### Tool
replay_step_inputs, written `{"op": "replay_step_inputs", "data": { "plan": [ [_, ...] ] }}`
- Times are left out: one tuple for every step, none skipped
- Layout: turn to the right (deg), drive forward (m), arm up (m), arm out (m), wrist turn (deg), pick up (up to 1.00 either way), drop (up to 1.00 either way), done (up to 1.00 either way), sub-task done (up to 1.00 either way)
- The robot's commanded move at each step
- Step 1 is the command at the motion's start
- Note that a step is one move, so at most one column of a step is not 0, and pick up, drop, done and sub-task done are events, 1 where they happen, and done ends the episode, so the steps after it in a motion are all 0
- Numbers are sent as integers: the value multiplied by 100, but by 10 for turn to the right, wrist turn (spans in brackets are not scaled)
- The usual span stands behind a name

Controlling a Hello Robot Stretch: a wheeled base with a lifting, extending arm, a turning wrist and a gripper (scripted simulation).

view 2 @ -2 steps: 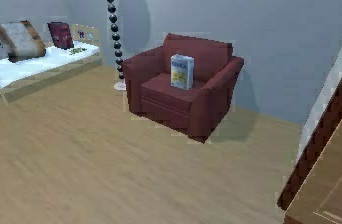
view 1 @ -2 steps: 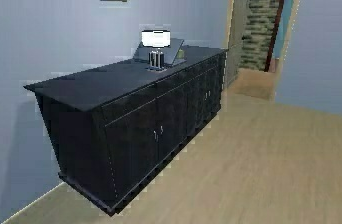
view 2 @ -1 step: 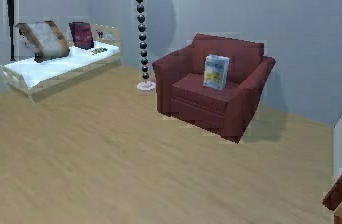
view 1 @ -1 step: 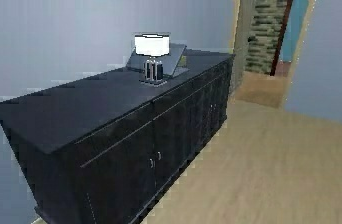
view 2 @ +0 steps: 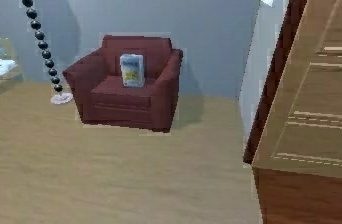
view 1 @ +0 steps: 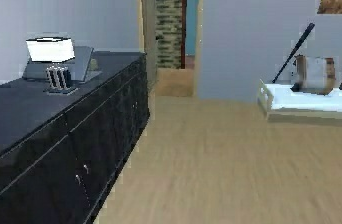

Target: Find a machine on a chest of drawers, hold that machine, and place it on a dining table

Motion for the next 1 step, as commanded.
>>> {"op": "replay_step_inputs", "data": {
  "plan": [
    [0, 90, 0, 0, 0, 0, 0, 0, 0]
  ]
}}
